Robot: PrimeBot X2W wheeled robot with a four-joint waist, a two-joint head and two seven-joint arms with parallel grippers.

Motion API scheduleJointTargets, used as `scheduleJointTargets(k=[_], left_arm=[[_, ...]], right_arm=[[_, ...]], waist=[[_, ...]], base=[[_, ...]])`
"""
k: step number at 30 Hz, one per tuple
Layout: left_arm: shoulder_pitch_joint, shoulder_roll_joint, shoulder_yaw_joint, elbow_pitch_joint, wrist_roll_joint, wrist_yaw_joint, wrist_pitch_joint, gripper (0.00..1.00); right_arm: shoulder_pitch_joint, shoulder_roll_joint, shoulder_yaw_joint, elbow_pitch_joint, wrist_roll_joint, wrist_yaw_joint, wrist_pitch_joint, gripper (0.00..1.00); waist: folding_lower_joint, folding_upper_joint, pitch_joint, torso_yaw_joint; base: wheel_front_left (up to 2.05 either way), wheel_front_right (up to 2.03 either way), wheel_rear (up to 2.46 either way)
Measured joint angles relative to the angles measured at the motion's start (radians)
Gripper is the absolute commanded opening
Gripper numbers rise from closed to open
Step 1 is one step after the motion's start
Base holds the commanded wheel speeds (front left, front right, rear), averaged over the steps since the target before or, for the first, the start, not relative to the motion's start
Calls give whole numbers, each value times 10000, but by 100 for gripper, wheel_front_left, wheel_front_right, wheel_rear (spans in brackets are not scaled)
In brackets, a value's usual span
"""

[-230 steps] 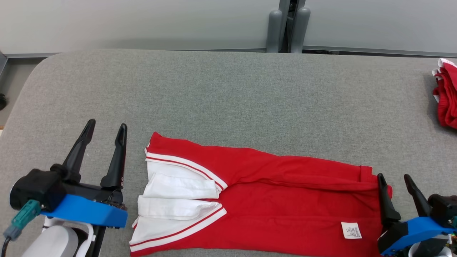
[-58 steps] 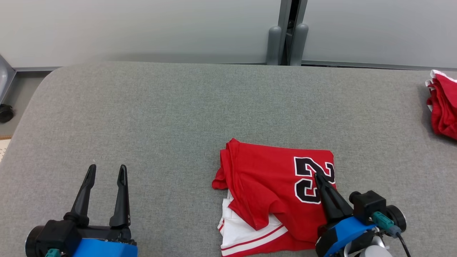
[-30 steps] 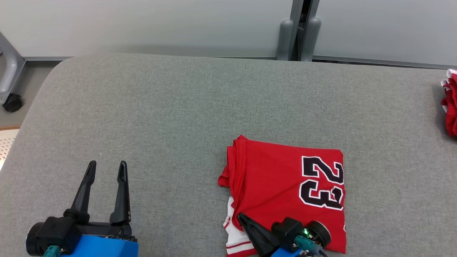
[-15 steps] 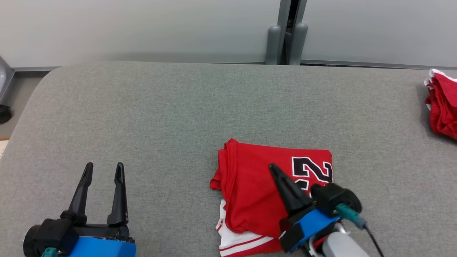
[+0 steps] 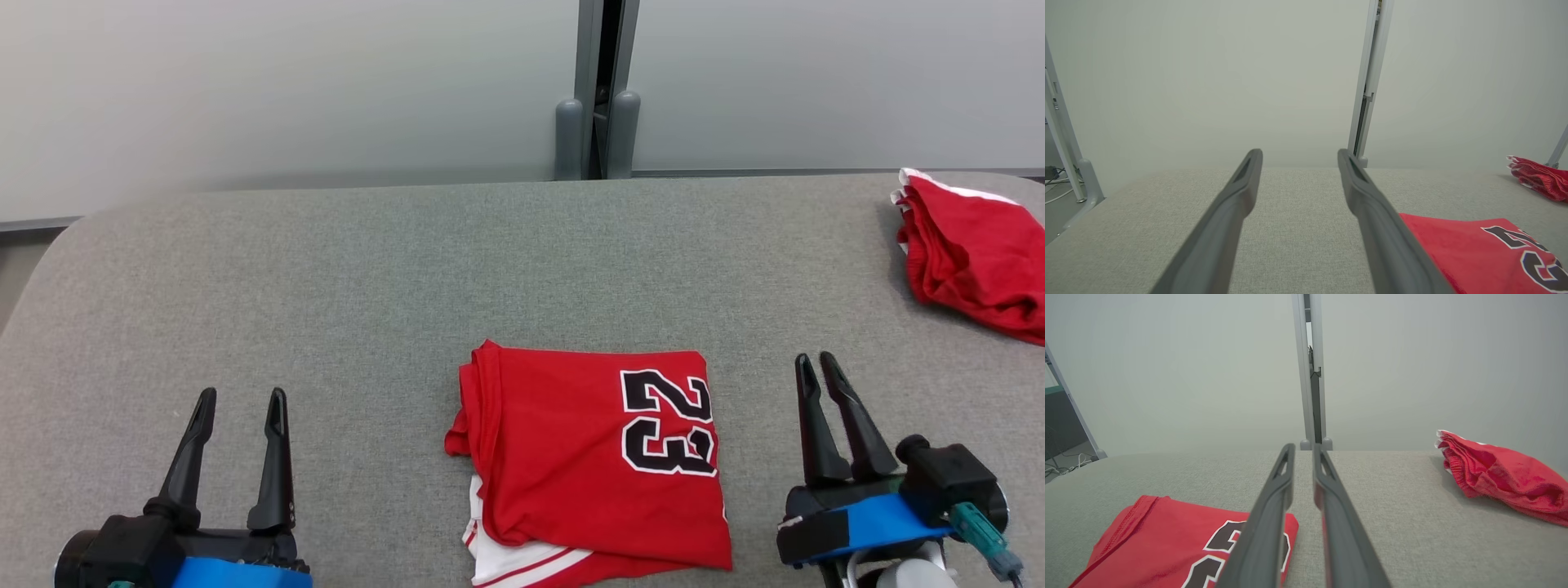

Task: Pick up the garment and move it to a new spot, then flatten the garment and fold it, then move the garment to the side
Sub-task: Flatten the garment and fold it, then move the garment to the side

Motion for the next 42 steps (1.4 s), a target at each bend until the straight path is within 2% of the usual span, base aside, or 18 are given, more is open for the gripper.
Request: scheduleJointTargets(k=[12, 29, 37, 42], left_arm=[[630, 0, 92, -157, 148, 0, 0, 100], [787, 0, 169, 50, 222, 0, 0, 100], [661, -2, 163, 58, 222, 0, 0, 100], [474, -2, 65, 50, 221, 0, 0, 100]], right_arm=[[1301, 2, -696, -744, 176, 0, 205, 100], [1768, 2, -911, -917, 176, 0, 782, 100], [741, 4, -79, -932, -151, 0, 1559, 100], [-55, 4, 261, -391, -276, 0, 2268, 100]], waist=[[-1, 0, -513, -73], [-1, 0, -642, 60], [-1, 0, -364, 58], [-1, 0, -119, 172]], base=[[0, 0, 0], [0, 0, 0], [0, 0, 0], [0, 0, 0]])
